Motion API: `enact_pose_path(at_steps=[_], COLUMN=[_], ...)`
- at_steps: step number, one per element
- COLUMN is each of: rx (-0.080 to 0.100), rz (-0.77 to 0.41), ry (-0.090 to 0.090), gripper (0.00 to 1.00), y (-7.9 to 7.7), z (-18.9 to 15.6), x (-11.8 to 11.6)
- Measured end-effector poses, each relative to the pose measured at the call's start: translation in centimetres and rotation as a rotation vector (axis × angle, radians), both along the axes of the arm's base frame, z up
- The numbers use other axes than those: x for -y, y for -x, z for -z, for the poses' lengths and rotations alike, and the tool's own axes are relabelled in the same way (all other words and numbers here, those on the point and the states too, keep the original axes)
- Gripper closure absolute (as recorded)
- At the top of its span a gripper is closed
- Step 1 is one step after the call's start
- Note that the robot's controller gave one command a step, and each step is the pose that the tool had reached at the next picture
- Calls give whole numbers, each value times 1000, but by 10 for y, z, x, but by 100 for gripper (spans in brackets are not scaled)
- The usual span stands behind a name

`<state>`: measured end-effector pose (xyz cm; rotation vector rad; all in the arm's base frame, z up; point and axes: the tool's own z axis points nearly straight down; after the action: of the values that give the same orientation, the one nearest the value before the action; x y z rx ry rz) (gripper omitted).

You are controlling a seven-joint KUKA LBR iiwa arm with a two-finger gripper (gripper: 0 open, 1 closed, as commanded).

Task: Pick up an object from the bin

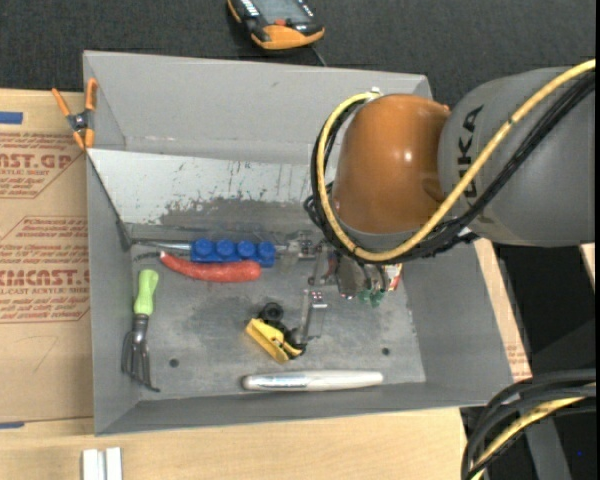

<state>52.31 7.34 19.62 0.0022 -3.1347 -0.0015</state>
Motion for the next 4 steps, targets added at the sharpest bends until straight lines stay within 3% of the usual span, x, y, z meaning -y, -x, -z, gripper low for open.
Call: enact_pose_path(at_steps=[1,2,3,4], rx=[8,-3,19,-1], rz=[1,117,274,311], ry=[-1,-2,-4,-1], gripper=[0,0,0,0], y=[-2,-8,-15,-4], z=[-4,128,50,97], x=[0,11,13,14])
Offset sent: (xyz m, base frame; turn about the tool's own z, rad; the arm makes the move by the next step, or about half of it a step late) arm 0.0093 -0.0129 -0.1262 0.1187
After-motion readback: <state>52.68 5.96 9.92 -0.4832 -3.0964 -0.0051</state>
